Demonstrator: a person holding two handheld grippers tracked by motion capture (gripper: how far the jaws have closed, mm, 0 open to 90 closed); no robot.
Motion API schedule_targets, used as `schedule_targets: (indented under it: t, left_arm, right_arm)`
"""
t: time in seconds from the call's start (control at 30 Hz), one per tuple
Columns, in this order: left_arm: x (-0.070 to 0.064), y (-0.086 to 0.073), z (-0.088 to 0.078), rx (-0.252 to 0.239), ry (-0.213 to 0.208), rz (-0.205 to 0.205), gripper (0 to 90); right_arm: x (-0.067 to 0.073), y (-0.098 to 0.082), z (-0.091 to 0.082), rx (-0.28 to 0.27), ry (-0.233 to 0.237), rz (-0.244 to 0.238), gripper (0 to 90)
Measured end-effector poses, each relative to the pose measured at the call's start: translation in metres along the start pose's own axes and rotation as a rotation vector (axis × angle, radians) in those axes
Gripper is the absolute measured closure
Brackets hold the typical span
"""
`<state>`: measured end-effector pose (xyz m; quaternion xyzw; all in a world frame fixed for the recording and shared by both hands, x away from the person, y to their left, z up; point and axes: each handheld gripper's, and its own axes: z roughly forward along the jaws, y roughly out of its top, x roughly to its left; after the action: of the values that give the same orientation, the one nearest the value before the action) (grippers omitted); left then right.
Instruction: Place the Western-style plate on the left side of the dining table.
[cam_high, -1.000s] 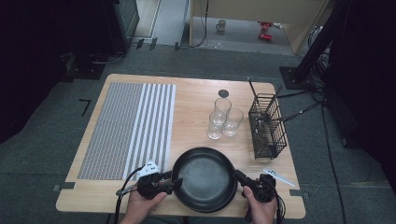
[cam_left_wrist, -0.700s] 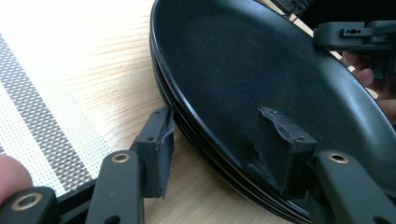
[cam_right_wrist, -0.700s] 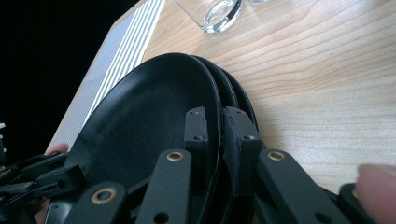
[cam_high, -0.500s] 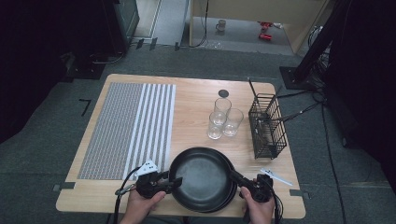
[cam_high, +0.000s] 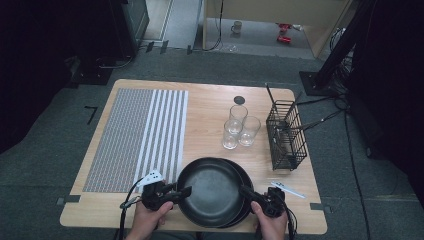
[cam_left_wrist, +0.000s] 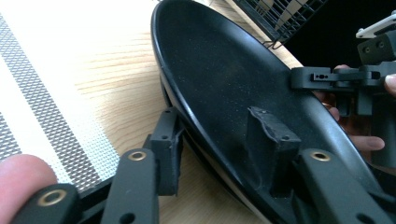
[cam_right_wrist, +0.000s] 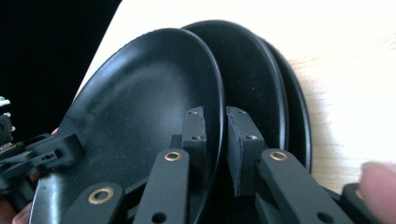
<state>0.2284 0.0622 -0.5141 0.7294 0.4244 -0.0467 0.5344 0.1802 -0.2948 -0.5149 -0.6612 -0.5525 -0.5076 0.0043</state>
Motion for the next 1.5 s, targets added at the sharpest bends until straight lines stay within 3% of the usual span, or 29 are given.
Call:
schedule_targets:
  t: [0.1,0.23,0.47,0.73,0.97,1.17,1.5]
  left_arm:
    - [0.002,0.000,-0.001,-0.005,-0.013,-0.028,63.6]
    - [0.004,0.001,-0.002,0.004,-0.029,-0.030,64.1]
    - [0.005,0.002,-0.003,0.013,-0.038,-0.032,64.4]
    - [0.003,0.002,-0.005,0.009,-0.031,-0.044,66.0]
    - [0.008,0.007,-0.012,-0.002,-0.075,-0.092,71.1]
    - [0.008,0.009,-0.015,-0.019,-0.081,-0.123,73.1]
    - [0.013,0.012,-0.025,-0.061,-0.104,-0.153,77.5]
  right_arm:
    - [0.001,-0.001,0.001,0.004,-0.001,0.008,78.8]
    - [0.003,-0.002,0.001,-0.005,-0.017,0.012,79.1]
    - [0.012,-0.004,0.001,-0.029,-0.078,-0.045,80.1]
    - [0.014,-0.003,-0.003,-0.052,-0.045,-0.035,81.6]
    - [0.018,-0.003,-0.002,-0.069,-0.025,-0.037,81.8]
    - [0.020,-0.004,-0.001,-0.079,-0.016,-0.019,82.9]
    - [0.030,-0.006,0.000,-0.131,0.026,-0.029,84.1]
